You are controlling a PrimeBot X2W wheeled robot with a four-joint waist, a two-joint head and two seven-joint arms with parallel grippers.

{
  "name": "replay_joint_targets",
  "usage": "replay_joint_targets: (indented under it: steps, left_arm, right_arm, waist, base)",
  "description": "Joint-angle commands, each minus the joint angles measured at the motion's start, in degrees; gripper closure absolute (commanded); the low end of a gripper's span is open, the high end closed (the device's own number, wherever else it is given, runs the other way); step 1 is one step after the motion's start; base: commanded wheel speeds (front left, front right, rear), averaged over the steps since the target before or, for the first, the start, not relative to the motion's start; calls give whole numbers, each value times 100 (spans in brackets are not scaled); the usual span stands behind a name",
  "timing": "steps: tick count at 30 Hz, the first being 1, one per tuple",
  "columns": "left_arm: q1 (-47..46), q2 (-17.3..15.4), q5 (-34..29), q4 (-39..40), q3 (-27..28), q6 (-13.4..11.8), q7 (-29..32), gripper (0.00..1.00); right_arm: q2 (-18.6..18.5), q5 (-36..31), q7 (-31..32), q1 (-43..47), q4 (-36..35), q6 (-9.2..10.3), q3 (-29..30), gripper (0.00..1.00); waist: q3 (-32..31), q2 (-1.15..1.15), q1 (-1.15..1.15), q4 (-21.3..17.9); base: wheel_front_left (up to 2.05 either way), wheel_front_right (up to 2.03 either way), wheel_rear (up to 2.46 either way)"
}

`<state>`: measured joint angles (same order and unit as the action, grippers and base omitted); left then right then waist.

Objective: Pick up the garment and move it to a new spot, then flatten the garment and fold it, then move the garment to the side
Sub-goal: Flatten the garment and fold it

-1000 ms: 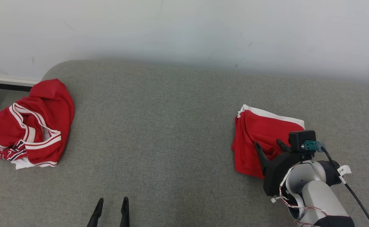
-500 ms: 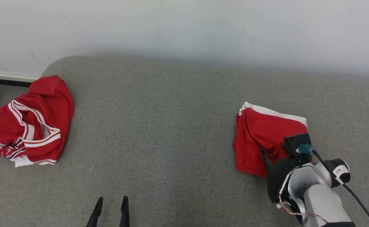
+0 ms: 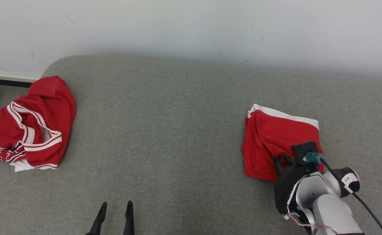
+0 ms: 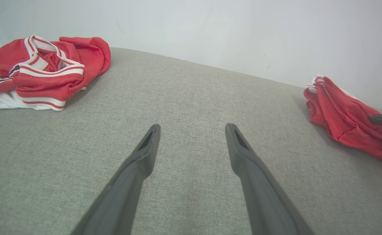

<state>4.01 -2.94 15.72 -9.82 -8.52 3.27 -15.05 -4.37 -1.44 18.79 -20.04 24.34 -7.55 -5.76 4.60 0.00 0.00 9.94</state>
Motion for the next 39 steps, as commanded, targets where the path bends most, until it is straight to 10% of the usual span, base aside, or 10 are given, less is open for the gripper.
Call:
replay_joint_targets:
  steps: [1,4,37,38,39]
  left_arm:
    - [-65,9,0,-9,3,-11,-18,0]
    - [-62,9,2,-13,4,-13,-18,0]
    - [60,10,-4,-37,4,-20,-18,0]
    - [66,10,-4,-41,8,-17,-18,0]
    - [71,10,-3,-45,14,-15,-18,0]
  right_arm:
    - [-26,-6,37,62,-16,14,22,76]
    - [-21,-20,64,65,-15,14,33,100]
    - [152,888,166,48,281,14,-996,100]
    - [153,928,136,42,310,14,-1029,75]
    - [154,964,119,31,340,14,-1059,0]
  waist:
    - [0,0,0,5]
    - [-3,0,0,8]
    - [-178,0,0,38]
    - [-184,0,0,38]
    - [-191,0,0,36]
  base:
    - [0,0,0]
    - [0,0,0]
    - [0,0,0]
    - [0,0,0]
    - [0,0,0]
